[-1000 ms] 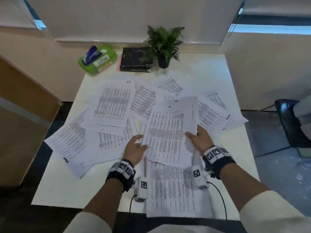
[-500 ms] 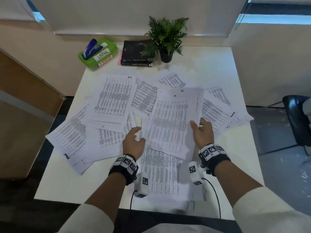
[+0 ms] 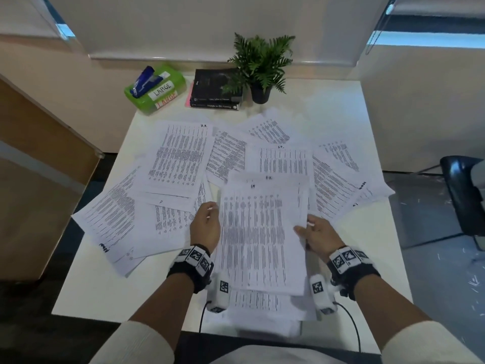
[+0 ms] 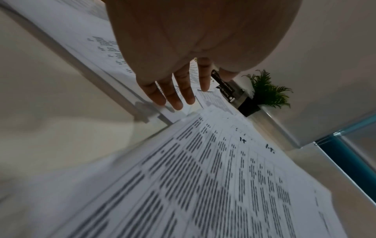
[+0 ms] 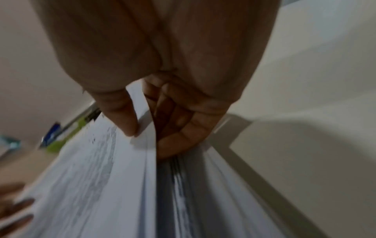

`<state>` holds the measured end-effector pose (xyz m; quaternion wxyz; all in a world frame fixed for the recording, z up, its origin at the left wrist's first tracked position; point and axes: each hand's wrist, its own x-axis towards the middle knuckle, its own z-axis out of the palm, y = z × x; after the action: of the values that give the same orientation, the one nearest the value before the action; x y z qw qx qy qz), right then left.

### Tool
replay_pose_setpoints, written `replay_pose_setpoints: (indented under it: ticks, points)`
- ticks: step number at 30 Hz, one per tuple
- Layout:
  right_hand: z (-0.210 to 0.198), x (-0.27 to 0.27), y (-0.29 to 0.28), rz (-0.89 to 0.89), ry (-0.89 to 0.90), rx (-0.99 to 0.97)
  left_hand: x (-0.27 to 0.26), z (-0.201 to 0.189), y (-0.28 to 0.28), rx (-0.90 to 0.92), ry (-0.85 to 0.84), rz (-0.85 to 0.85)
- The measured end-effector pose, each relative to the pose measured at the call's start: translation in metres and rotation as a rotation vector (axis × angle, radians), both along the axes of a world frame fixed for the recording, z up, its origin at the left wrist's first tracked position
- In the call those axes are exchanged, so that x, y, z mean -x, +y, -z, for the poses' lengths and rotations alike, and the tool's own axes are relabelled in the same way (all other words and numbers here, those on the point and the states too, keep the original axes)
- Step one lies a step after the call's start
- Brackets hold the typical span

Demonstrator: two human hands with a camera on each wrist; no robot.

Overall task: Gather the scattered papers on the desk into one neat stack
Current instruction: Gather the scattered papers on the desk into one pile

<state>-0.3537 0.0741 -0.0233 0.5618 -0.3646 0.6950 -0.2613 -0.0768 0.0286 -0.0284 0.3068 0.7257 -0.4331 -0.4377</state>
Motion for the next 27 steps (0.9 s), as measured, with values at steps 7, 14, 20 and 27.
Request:
replay_pose_setpoints:
  ticks: [7, 14, 20, 27]
  points:
    - [0.018, -0.025, 0.007, -0.061, 0.659, -0.007, -0.035, 0.010, 0.001, -0.109, -0.067, 0.054]
    - [0.004, -0.074, -0.042, 0.015, 0.719, 0.305, -0.104, 0.006, -0.042, -0.090, -0.191, 0.094]
    - [-0.013, -0.176, -0.107, -0.270, 0.591, 0.494, -0.172, 0.002, -0.094, -0.055, -0.336, 0.067]
    - [-0.005, -0.256, -0.180, -0.220, 0.435, 0.071, -0.225, 0.018, -0.154, -0.298, -0.504, 0.132]
